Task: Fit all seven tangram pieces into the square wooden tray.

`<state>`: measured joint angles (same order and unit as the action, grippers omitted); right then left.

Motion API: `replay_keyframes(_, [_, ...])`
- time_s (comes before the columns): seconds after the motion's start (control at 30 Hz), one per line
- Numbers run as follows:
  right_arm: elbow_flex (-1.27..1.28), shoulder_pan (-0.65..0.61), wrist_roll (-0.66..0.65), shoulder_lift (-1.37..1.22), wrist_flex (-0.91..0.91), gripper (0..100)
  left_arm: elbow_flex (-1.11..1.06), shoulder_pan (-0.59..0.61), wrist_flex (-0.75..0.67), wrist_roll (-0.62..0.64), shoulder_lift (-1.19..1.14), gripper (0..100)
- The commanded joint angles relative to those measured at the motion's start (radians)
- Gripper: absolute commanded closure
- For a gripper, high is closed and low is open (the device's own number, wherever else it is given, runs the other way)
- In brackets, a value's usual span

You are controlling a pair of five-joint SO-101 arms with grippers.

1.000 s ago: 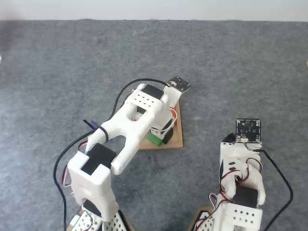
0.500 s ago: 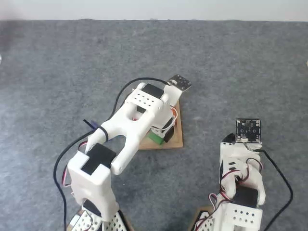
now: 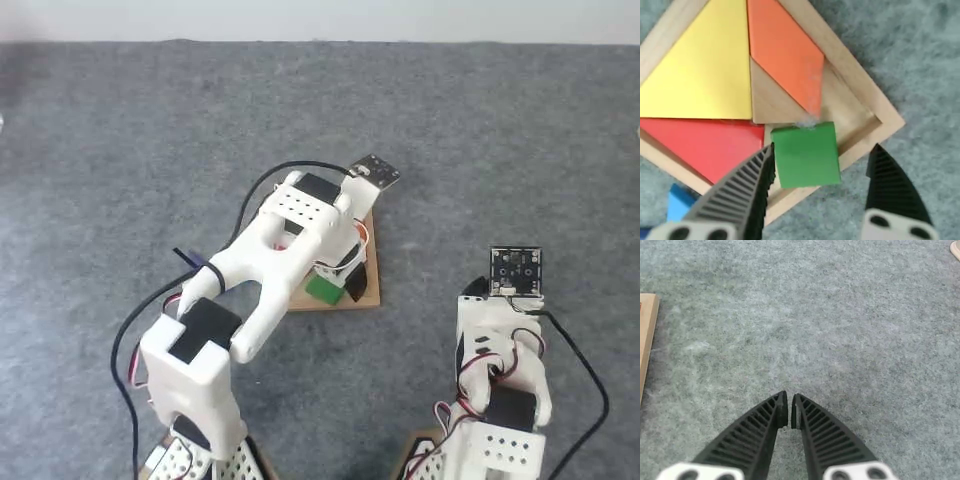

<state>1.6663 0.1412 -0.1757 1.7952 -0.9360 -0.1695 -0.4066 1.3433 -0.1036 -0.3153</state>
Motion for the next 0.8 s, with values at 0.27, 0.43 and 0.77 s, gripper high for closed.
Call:
replay_keyframes(0.27, [0.017, 0.010, -0.011, 0.016, 0.001, 96.7, 0.025, -0.038, -0.009, 0.002, 0.072, 71])
replay_keyframes(0.43, [0.017, 0.010, -0.011, 0.016, 0.001, 96.7, 0.021, 0.025, -0.020, -0.021, 0.064, 71])
replay_keyframes(0.77, [0.017, 0.010, -0.011, 0.016, 0.002, 96.7, -0.030, 0.087, -0.048, -0.066, 0.061, 71])
